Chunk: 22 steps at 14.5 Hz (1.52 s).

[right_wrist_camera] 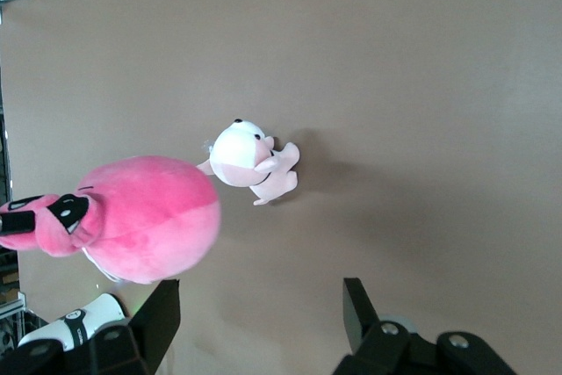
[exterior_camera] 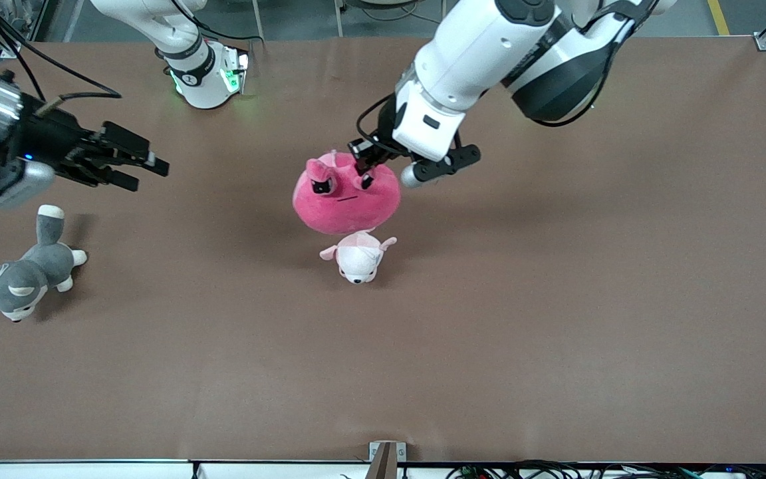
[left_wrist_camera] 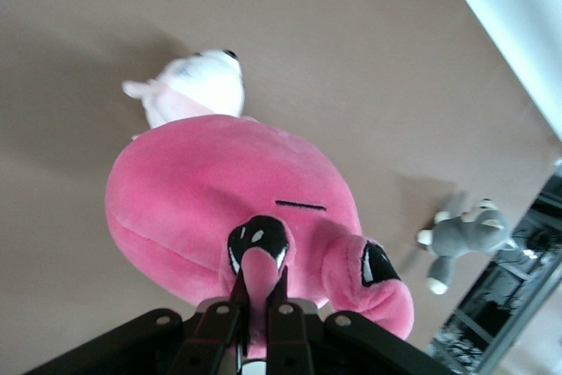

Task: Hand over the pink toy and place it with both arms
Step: 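Grasp the pink toy with the right gripper beside the left gripper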

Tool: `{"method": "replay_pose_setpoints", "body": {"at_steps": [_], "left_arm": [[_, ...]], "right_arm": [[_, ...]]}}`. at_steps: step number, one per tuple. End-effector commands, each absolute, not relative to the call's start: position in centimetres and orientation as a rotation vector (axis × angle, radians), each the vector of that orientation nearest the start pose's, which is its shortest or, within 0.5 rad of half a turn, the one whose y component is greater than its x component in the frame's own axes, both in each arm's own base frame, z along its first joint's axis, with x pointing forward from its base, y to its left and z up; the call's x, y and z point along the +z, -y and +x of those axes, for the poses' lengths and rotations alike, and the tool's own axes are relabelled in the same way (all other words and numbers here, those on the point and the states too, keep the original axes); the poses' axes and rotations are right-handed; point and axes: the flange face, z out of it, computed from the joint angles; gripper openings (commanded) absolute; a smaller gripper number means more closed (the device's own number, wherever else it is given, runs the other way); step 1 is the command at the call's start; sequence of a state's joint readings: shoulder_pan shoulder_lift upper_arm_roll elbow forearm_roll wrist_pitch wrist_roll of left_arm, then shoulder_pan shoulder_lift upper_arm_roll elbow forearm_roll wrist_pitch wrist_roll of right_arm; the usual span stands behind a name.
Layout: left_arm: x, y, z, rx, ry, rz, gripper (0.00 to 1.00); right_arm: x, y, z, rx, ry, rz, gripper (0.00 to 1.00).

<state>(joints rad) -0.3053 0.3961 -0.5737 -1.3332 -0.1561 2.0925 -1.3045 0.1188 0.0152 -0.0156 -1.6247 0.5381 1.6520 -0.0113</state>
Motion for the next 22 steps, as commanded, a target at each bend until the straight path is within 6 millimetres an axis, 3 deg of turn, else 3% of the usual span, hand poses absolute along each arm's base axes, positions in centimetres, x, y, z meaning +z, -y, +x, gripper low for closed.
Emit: {"method": "replay_pose_setpoints", "body": {"at_steps": [1,6,11,22], "left_arm": [[58.5,50.9,49.9,-0.176,-0.773,2.397,0.00],[57.1,53.8,49.5,-0.206,-0.831,2.308,0.00],[56.7,54.9,49.0,-0.213,-0.840,2.281,0.00],[56.1,54.9,49.2,-0.215,-0.843,2.287,0.00]], "right_arm": [[59.9,-14.8,56.5,0.050,0.144,-2.581,0.83],[60.2,-20.5,56.5,0.029,0.078,-2.539,0.83],[59.0,-24.0,56.0,0.040,0.140,-2.549,0.81],[56.9,-24.6,55.4,0.082,0.177,-2.618,0.76]]}}
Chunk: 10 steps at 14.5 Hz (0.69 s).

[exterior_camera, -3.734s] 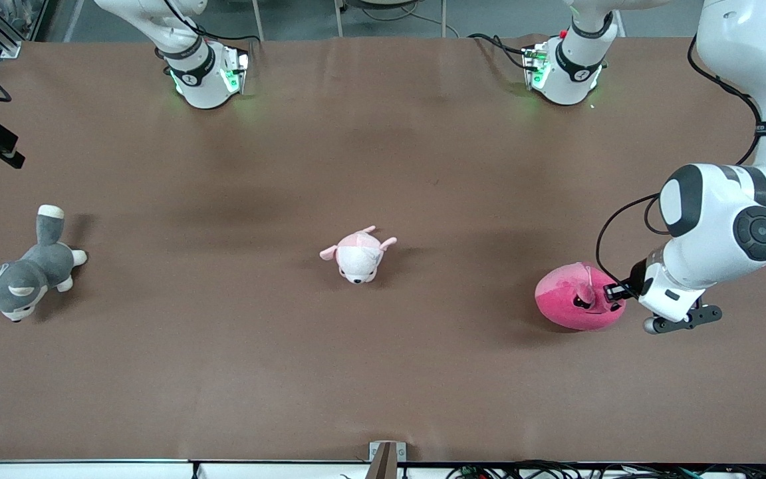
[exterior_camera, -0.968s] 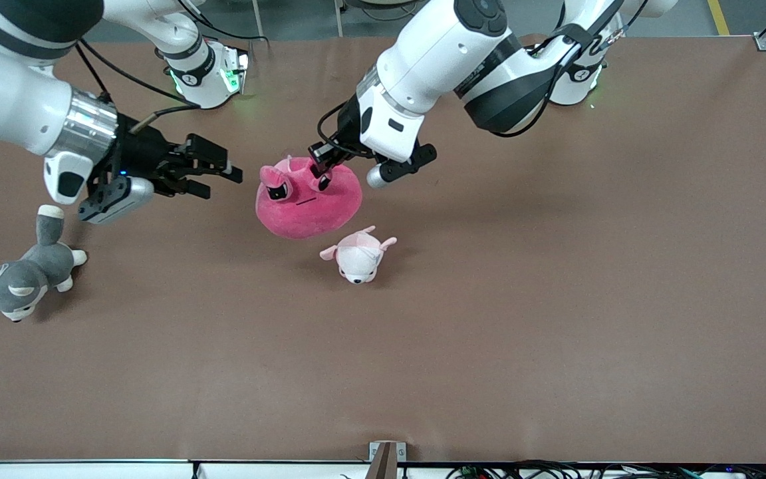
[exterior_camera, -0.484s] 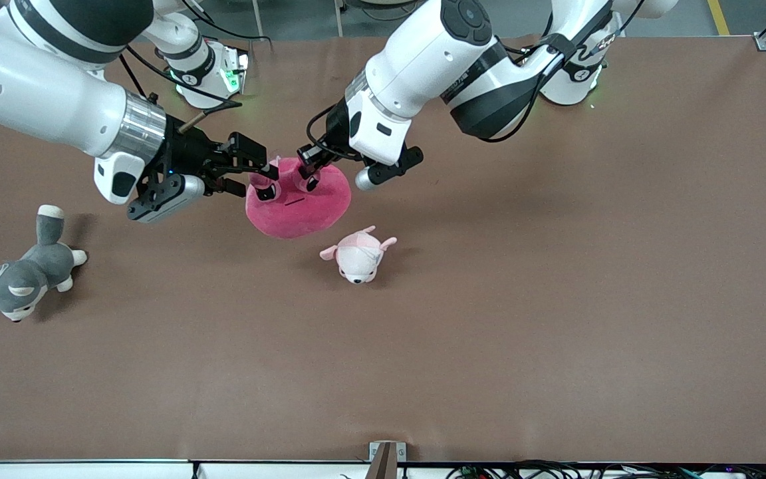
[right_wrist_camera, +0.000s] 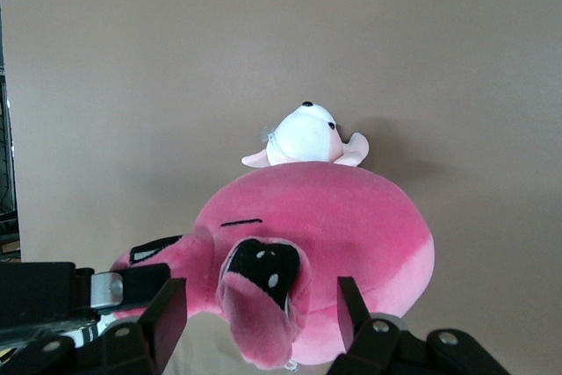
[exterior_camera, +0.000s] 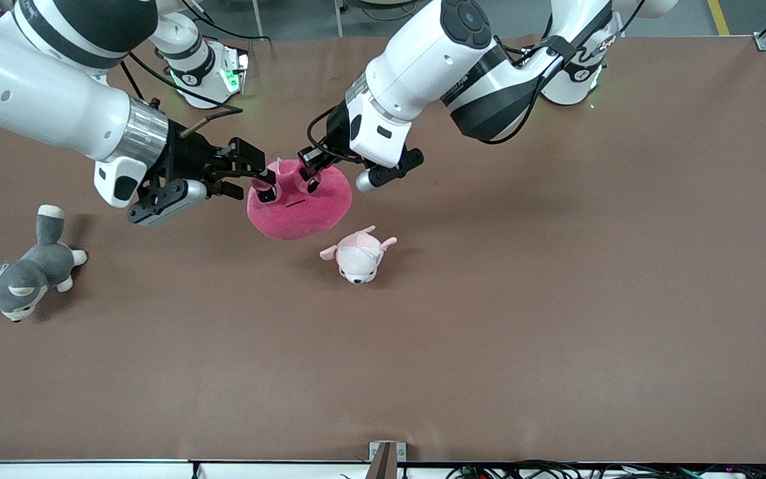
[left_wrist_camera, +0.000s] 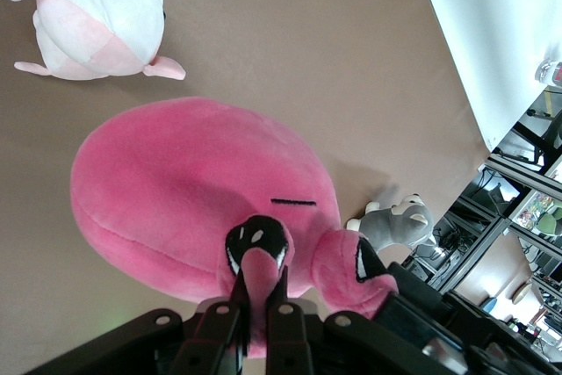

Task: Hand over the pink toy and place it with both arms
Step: 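Grasp the pink toy with the right gripper beside the left gripper, then open the left gripper and release the pink toy to the right gripper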

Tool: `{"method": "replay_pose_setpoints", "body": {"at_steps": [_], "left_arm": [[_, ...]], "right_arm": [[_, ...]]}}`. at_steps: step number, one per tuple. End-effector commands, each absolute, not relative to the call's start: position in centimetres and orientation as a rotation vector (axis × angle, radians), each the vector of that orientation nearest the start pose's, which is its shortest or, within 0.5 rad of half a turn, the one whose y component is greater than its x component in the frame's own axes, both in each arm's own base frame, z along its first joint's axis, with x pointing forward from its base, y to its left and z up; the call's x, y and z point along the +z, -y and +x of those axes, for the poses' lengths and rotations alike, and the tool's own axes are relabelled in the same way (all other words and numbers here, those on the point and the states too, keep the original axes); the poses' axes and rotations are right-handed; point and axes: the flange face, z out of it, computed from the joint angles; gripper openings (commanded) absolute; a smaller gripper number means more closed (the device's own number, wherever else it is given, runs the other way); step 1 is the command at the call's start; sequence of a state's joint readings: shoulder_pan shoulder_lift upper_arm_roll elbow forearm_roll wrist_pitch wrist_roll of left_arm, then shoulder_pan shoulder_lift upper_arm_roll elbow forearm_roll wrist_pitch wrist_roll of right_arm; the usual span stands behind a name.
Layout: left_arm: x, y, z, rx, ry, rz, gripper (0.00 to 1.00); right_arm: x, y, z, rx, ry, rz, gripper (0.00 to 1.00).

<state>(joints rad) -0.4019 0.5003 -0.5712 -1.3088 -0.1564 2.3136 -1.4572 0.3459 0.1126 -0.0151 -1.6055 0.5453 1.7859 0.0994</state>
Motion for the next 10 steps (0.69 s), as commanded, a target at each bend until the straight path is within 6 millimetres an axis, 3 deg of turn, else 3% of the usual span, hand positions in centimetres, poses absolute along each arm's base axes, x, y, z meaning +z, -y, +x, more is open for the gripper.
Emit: {"method": "replay_pose_setpoints", "body": {"at_steps": [1,4,6,8,9,10], "left_arm": [[56.1,54.8,49.3,-0.214,-0.845,2.287,0.00],[56.0,54.8,49.3,-0.214,-0.845,2.289,0.00],[56.0,54.8,49.4,-0.212,-0.845,2.289,0.00],[55.9,54.8,49.4,-0.211,-0.845,2.291,0.01],[55.9,54.9,49.3,-0.211,-0.842,2.292,0.01],[55.9,54.8,49.4,-0.209,-0.844,2.292,0.01]], "right_arm": [[56.9,-24.8,55.4,0.083,0.181,-2.619,0.75],[56.3,-25.2,55.0,0.094,0.205,-2.651,0.66],[56.1,-25.3,54.9,0.094,0.217,-2.666,0.46],[56.1,-25.5,54.8,0.102,0.222,-2.666,0.11],[56.2,-25.9,54.5,0.113,0.235,-2.666,0.04],[56.2,-25.9,54.5,0.113,0.235,-2.666,0.04]]}}
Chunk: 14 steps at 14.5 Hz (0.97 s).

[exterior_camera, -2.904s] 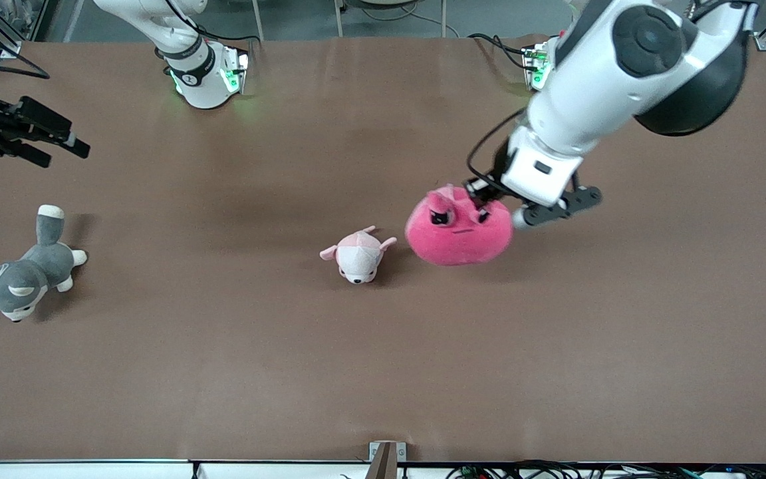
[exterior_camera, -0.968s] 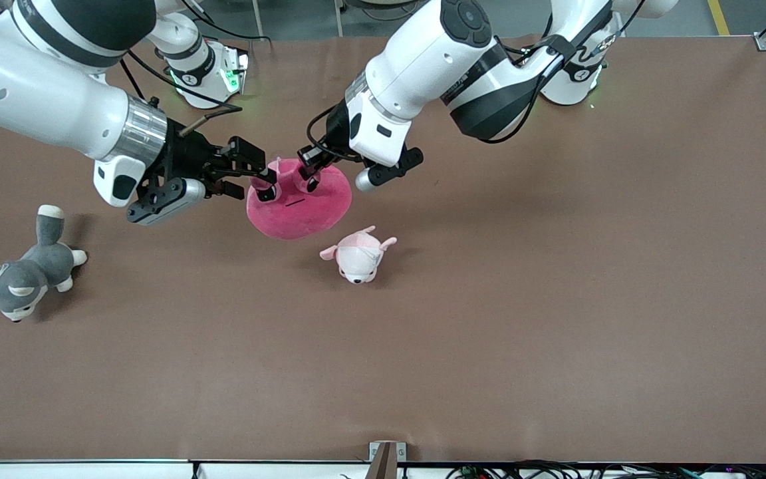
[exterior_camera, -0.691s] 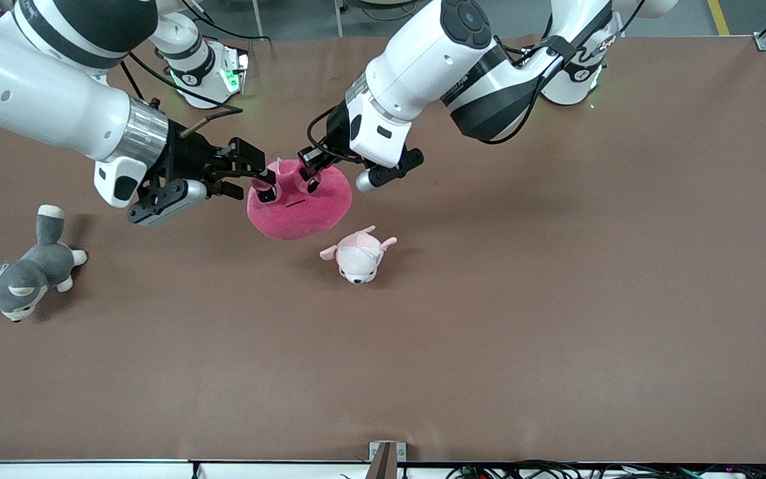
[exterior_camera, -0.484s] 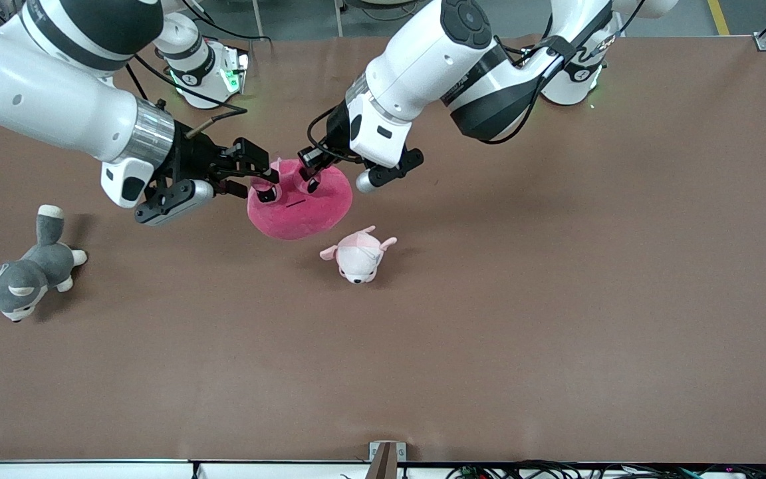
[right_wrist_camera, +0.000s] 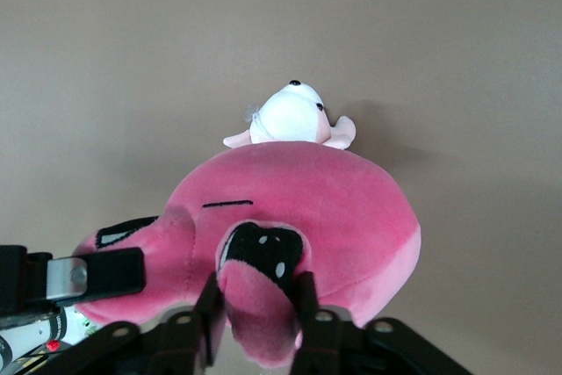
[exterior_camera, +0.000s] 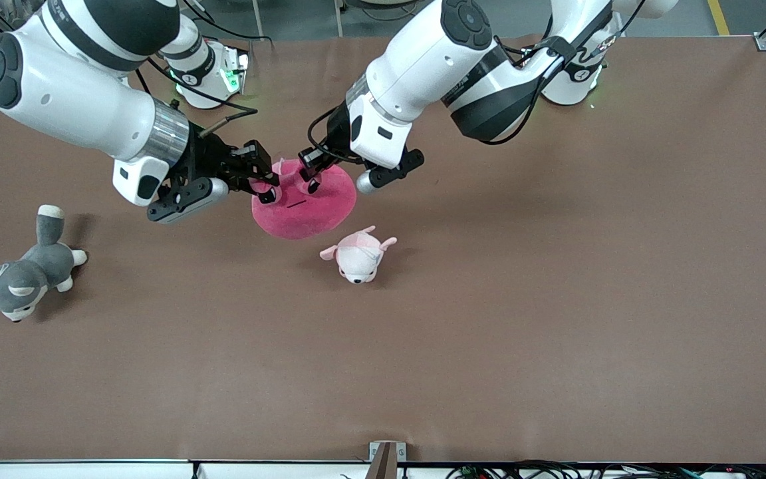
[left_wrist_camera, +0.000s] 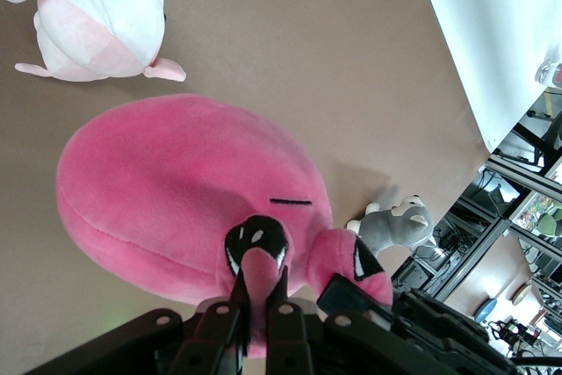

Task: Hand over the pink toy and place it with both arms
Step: 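Open the left gripper and release the pink toy to the right gripper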

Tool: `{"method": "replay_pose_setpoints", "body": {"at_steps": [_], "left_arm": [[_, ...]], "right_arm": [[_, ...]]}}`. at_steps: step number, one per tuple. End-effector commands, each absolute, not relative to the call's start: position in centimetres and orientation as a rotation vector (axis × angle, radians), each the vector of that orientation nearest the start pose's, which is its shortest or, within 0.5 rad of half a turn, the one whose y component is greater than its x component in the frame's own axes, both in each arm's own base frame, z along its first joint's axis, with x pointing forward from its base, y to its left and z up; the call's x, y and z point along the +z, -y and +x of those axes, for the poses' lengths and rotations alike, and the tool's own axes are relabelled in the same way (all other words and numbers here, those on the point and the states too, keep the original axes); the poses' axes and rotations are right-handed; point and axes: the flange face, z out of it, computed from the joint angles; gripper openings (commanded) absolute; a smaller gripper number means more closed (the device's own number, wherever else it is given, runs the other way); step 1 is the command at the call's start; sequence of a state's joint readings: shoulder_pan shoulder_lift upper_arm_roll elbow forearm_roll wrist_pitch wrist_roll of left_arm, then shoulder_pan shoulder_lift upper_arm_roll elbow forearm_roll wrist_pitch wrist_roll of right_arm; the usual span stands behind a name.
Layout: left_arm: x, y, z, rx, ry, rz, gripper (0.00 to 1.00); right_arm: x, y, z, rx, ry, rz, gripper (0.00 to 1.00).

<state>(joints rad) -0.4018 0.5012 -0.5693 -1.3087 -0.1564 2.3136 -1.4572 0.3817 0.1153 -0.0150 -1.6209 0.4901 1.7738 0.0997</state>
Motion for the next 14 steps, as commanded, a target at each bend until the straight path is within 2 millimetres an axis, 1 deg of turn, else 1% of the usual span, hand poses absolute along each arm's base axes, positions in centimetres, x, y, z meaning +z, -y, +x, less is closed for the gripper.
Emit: {"method": "replay_pose_setpoints", "body": {"at_steps": [1,2,3,4,6,8,9,10,11,12,13,14], "left_arm": [[55.9,54.7,49.5,-0.208,-0.844,2.292,0.05],[55.9,54.7,49.6,-0.205,-0.843,2.293,0.22],[55.8,54.7,49.5,-0.205,-0.847,2.294,0.42],[55.8,54.5,49.7,-0.196,-0.848,2.298,0.56],[55.9,54.2,49.8,-0.180,-0.842,2.308,1.00],[56.3,53.6,50.2,-0.123,-0.829,2.333,1.00],[56.2,52.9,50.7,-0.103,-0.836,2.361,1.00],[55.9,51.5,51.8,-0.078,-0.856,2.398,1.00],[55.7,49.7,53.2,-0.045,-0.883,2.430,1.00],[55.5,47.4,54.9,0.000,-0.917,2.463,1.00],[55.5,45.8,55.9,0.032,-0.930,2.493,1.00],[55.8,43.9,56.7,0.048,-0.923,2.529,1.00]], "right_arm": [[56.2,-25.9,54.5,0.113,0.235,-2.666,0.03],[56.2,-25.8,54.5,0.114,0.235,-2.666,0.03],[56.2,-25.8,54.5,0.113,0.233,-2.666,0.03],[56.2,-25.7,54.5,0.113,0.233,-2.666,0.02],[56.1,-25.7,54.4,0.128,0.236,-2.669,0.01],[56.0,-24.9,54.5,0.148,0.222,-2.672,0.00],[56.0,-24.3,54.7,0.155,0.215,-2.677,0.00],[55.8,-22.6,55.3,0.155,0.196,-2.693,0.00],[55.8,-21.1,55.8,0.148,0.175,-2.713,0.00],[55.6,-19.8,56.3,0.142,0.155,-2.732,0.00],[55.4,-18.8,56.7,0.126,0.142,-2.756,0.00],[55.4,-17.6,57.1,0.112,0.126,-2.783,0.00]]}}
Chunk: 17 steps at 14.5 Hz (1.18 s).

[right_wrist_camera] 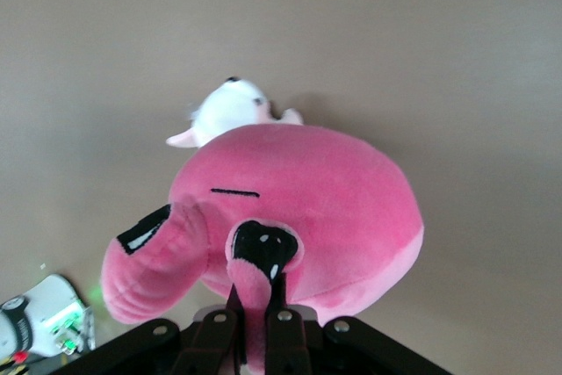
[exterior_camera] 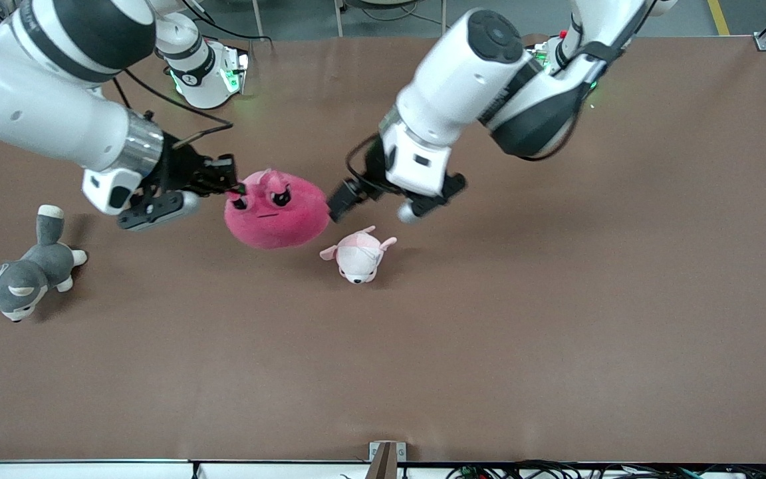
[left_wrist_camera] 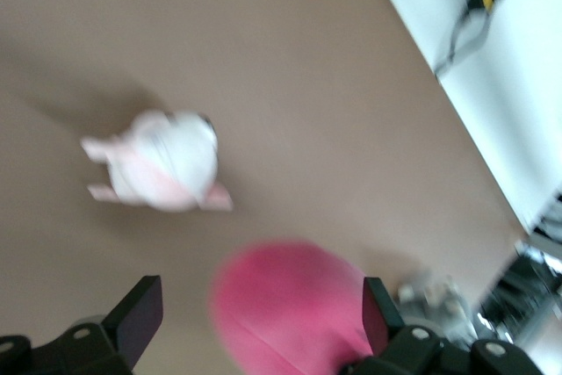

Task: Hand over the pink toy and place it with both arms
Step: 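Carry the pink toy with the right gripper while the left gripper withdraws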

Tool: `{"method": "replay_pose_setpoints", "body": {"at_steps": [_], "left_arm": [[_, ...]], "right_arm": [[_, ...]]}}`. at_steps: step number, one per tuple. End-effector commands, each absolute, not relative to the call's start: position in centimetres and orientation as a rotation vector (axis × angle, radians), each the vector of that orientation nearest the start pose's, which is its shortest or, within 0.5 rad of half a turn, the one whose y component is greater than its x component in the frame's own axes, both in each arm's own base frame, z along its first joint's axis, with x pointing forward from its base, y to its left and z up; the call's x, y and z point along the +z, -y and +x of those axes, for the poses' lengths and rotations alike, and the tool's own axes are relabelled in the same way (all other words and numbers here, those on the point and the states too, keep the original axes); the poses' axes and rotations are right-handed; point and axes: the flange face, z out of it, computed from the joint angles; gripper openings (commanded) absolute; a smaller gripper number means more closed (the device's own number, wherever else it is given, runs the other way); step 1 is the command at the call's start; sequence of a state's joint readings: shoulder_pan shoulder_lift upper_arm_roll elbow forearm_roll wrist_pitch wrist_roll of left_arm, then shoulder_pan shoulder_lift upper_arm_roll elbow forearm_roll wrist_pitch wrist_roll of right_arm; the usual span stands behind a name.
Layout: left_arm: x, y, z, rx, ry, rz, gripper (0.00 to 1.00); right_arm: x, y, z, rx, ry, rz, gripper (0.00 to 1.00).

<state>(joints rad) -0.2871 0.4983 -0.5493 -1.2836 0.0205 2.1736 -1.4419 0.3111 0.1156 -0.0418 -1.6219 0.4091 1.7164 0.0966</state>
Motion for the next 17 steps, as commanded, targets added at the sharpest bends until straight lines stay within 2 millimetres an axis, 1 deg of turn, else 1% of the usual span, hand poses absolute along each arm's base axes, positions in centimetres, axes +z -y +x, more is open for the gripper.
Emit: {"method": "replay_pose_setpoints", "body": {"at_steps": [1,3,4,5,7,8,9,10,11,13,14,15,16,17], "left_arm": [[55.7,42.2,57.5,0.051,-0.897,2.574,1.00],[55.4,36.4,59.7,0.034,-0.848,2.698,1.00],[55.6,33.2,60.8,0.032,-0.811,2.745,1.00],[56.1,29.7,61.8,0.036,-0.794,2.781,1.00],[57.6,23.9,63.0,0.102,-0.685,2.868,1.00],[58.0,21.3,63.5,0.124,-0.635,2.912,1.00],[58.4,19.3,63.6,0.133,-0.573,2.956,1.00],[58.7,17.8,63.5,0.131,-0.489,3.006,1.00],[58.6,17.0,63.5,0.119,-0.432,3.037,1.00],[59.3,16.5,62.8,0.122,-0.322,3.109,1.00],[59.7,16.5,62.4,0.131,-0.270,3.132,1.00],[60.1,16.1,61.9,0.128,-0.217,3.152,1.00],[60.6,13.8,61.8,0.122,-0.203,3.172,1.00],[60.5,12.9,61.5,0.100,-0.139,3.182,1.00]], "right_arm": [[55.3,-16.2,57.5,0.104,0.096,-2.794,0.00],[53.7,-13.1,58.9,0.128,0.016,-2.797,0.00],[53.2,-12.1,59.4,0.134,-0.011,-2.798,0.00],[52.2,-11.1,59.9,0.151,-0.037,-2.799,0.00],[49.6,-8.3,61.1,0.188,-0.068,-2.793,0.00],[49.0,-7.1,61.5,0.189,-0.058,-2.791,0.00],[48.2,-6.0,61.8,0.194,-0.059,-2.785,0.00],[47.5,-4.8,62.1,0.204,-0.077,-2.781,0.01],[47.0,-3.9,62.2,0.209,-0.077,-2.779,0.01],[45.2,-1.9,62.7,0.224,-0.038,-2.769,0.01],[44.2,-1.1,62.8,0.240,-0.047,-2.764,0.01],[43.3,-0.5,62.9,0.257,-0.068,-2.741,0.01],[42.3,0.0,63.0,0.274,-0.072,-2.701,0.01],[41.0,1.0,63.2,0.284,-0.066,-2.672,0.01]]}}
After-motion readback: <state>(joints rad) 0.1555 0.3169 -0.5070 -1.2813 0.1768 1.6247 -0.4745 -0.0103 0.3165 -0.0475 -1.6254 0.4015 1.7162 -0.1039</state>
